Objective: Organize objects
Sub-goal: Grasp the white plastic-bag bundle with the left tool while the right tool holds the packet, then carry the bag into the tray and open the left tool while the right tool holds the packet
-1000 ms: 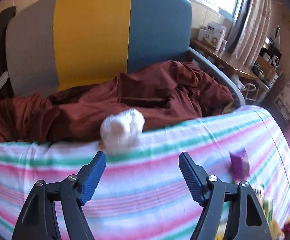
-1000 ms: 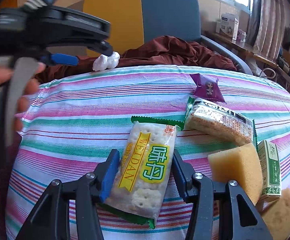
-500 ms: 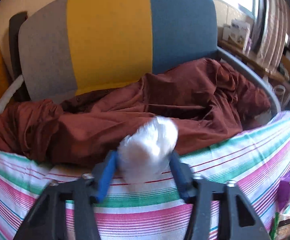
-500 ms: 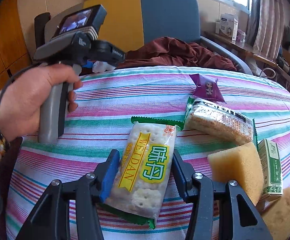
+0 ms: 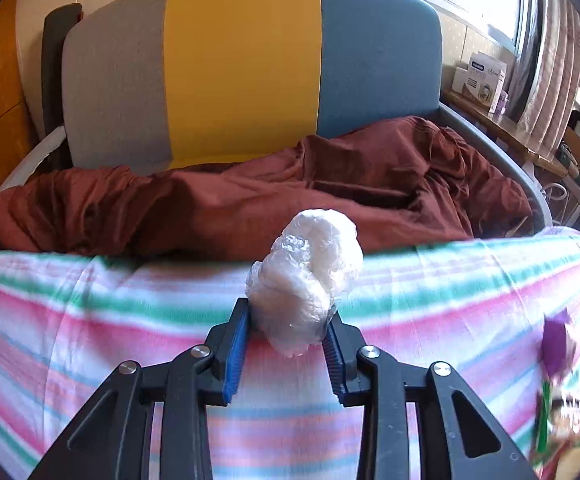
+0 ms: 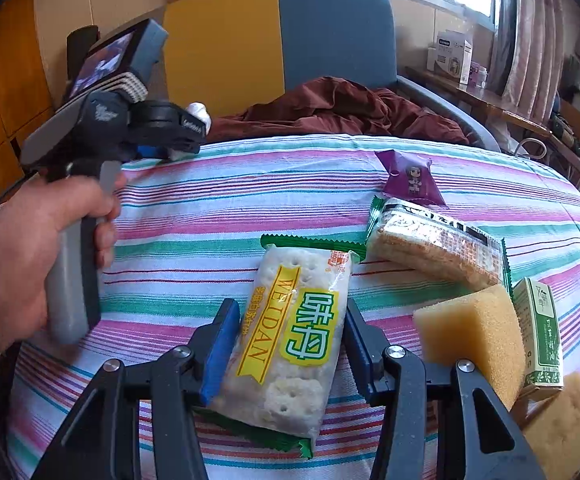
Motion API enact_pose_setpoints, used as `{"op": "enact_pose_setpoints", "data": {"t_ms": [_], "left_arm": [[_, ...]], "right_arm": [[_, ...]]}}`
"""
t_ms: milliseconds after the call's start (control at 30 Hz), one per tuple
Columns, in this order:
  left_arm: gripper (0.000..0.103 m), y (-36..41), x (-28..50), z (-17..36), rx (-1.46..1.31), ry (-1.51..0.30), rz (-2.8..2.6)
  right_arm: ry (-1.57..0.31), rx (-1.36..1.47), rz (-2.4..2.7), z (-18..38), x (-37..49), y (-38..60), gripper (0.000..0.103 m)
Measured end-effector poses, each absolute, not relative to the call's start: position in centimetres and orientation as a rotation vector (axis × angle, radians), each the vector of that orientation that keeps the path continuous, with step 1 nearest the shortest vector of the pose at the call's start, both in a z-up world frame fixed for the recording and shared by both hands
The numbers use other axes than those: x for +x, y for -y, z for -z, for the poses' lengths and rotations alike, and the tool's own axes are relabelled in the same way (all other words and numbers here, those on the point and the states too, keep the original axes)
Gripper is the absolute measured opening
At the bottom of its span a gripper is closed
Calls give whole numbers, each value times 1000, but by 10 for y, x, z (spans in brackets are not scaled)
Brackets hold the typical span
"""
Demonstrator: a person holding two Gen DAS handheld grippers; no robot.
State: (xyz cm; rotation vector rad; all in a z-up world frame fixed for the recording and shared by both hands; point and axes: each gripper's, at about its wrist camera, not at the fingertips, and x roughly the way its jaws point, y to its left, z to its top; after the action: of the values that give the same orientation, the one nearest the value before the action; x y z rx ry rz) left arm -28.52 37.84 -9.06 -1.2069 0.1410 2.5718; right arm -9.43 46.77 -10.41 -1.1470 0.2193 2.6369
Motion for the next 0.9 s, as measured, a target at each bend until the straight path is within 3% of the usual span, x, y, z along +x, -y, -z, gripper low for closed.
{"op": "enact_pose_setpoints", "data": {"t_ms": [200,533,900], "left_arm": [[33,-361,-239,85,-1234,-152,-2536],[33,-323,-164,69,-1278,-8,-2415],[33,-262,-97,38,-1229,252,-2358]], "right_arm": [[-199,-1136,-2622,103,-94,-467,50],[-148,-1095,-2569,97,-89,-462,49],[-186,-1087,-2565,93,-71,-453,49]]}}
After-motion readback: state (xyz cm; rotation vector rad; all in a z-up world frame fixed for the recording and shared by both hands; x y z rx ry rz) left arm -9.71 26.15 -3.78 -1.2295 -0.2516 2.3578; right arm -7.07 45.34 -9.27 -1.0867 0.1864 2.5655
